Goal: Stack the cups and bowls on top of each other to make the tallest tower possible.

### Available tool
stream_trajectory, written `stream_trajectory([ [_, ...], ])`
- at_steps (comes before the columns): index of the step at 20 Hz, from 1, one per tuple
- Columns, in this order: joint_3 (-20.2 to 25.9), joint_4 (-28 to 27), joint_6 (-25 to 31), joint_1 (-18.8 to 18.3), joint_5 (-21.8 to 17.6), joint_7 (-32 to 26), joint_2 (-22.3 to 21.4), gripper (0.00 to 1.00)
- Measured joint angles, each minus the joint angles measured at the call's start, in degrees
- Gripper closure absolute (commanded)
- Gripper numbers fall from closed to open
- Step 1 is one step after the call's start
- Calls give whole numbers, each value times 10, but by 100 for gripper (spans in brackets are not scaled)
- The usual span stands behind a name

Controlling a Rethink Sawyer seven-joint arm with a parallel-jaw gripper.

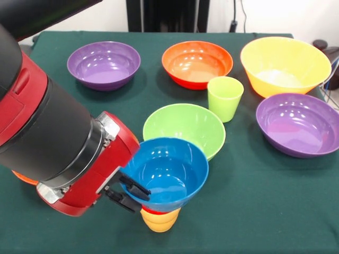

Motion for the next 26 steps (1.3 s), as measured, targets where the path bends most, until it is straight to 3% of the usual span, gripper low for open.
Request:
stream_trajectory([
  [17,-11,1,-4,-3,2,0,0,100],
  [26,-30,10,-4,-10,27,0,0,100],
])
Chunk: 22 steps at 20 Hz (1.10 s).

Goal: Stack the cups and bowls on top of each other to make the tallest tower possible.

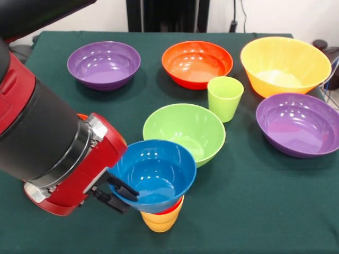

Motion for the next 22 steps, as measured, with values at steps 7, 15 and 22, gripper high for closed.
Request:
stream_trajectory([
  [7,-45,20,0,-12,50,0,0,100],
  [15,-112,62,0,-30,133,0,0,100],
  [22,-172,99,0,-45,208,0,0,100],
])
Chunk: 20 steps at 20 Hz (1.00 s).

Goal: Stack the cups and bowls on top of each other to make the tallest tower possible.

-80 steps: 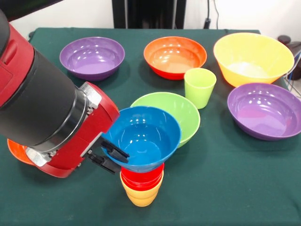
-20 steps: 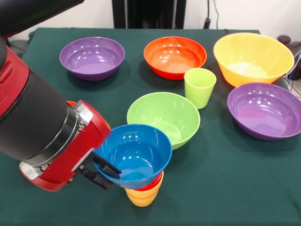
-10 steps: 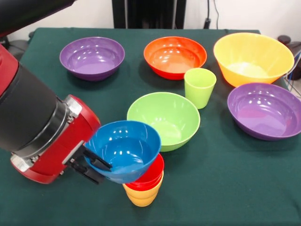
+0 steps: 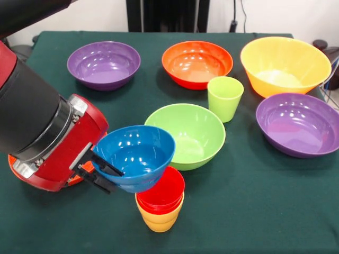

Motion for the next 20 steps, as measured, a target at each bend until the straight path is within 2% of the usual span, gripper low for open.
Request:
stream_trajectory([
  [10,-90,33,0,-10,99,0,-1,100],
  [20,-145,37,0,-7,159,0,-2,100],
])
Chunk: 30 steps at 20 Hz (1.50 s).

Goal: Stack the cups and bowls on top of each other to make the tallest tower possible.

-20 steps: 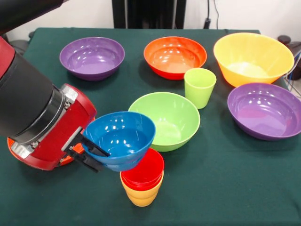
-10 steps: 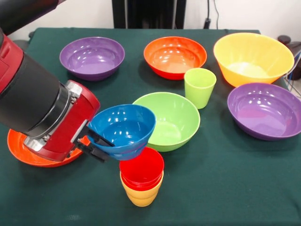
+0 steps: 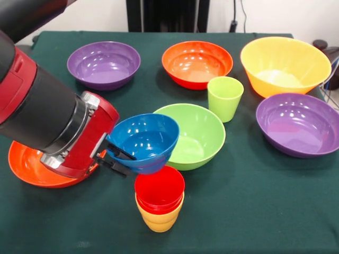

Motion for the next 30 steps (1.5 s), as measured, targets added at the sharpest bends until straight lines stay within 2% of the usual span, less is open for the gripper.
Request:
stream_trajectory([
  [9,-18,0,0,20,8,0,-1,100],
  [21,-17,-20,0,71,5,0,-18,100],
  [30,-5,-51,0,78,-47,0,-29,100],
])
